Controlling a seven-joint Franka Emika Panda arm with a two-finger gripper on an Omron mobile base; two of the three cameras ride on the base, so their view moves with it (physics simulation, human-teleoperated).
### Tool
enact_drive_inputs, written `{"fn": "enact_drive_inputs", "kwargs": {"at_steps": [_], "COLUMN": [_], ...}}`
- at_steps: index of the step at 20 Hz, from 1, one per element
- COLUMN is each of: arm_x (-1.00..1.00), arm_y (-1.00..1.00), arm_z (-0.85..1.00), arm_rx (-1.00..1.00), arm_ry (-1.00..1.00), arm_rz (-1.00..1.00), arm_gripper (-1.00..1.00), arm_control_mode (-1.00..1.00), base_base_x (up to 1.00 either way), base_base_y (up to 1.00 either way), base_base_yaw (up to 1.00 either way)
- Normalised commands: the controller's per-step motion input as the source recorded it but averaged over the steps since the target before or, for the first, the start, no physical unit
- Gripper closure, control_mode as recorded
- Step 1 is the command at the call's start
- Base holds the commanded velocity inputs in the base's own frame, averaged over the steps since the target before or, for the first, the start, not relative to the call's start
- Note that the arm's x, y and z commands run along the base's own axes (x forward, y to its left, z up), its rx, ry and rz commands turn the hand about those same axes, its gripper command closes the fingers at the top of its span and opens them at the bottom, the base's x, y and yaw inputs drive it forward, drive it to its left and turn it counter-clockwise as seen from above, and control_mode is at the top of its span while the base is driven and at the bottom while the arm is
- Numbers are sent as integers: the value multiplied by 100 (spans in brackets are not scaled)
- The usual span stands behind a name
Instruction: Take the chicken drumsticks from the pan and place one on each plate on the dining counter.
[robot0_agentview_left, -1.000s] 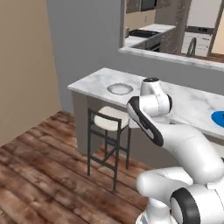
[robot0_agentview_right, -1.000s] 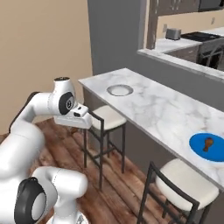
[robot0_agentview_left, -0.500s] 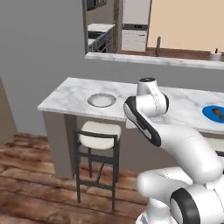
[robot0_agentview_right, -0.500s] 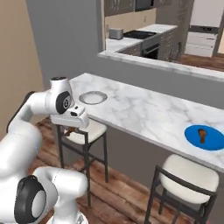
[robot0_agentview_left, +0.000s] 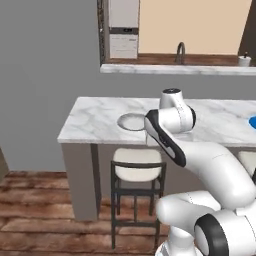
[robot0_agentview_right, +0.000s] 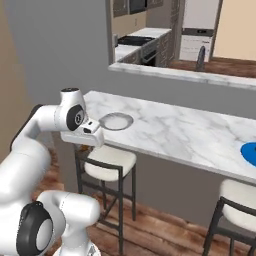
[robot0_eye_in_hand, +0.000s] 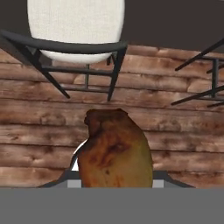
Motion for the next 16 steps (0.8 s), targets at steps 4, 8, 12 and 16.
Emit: {"fn": "enact_drive_inputs", "kwargs": {"at_steps": [4,8,12,16], "arm_x": [0,0,0,0], "arm_y": [0,0,0,0], "arm_z": [0,0,0,0], "arm_rx": [0,0,0,0], "arm_ry": [0,0,0,0], "arm_rz": [0,0,0,0], "arm_gripper": [100,100,100,100], "arm_control_mode": [100,100,100,100], "base_base_x": [62,70,61,44], "base_base_y": [74,32,39,40], "base_base_yaw": [-40,-28,-27,-12]}}
